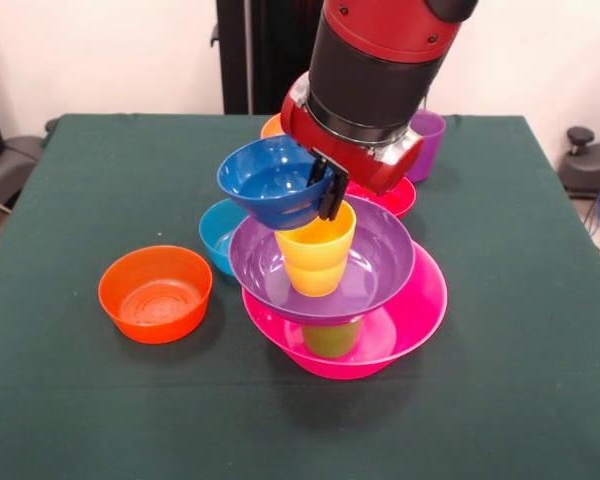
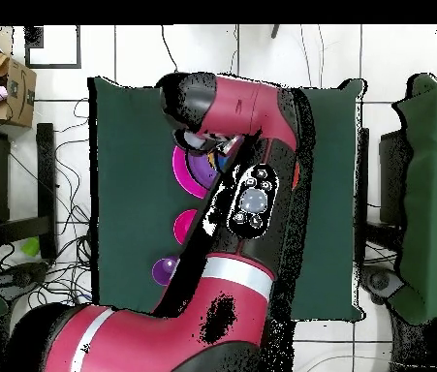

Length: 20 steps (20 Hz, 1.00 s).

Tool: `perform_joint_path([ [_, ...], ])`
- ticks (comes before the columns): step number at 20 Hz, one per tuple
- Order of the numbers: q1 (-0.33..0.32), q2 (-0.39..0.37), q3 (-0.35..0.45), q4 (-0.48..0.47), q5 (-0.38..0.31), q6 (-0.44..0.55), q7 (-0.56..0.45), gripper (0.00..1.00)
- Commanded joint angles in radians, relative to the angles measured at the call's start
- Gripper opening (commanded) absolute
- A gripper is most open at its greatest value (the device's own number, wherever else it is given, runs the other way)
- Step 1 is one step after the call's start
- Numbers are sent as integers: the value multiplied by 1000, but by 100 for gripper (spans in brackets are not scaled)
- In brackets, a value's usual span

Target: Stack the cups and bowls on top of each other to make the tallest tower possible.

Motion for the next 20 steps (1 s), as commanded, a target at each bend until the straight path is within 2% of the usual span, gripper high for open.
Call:
perform_joint_path([
  [1,14,-2,98,-13,-70,45,-85,0],
  [20,42,-36,95,77,-68,-8,-61,0],
])
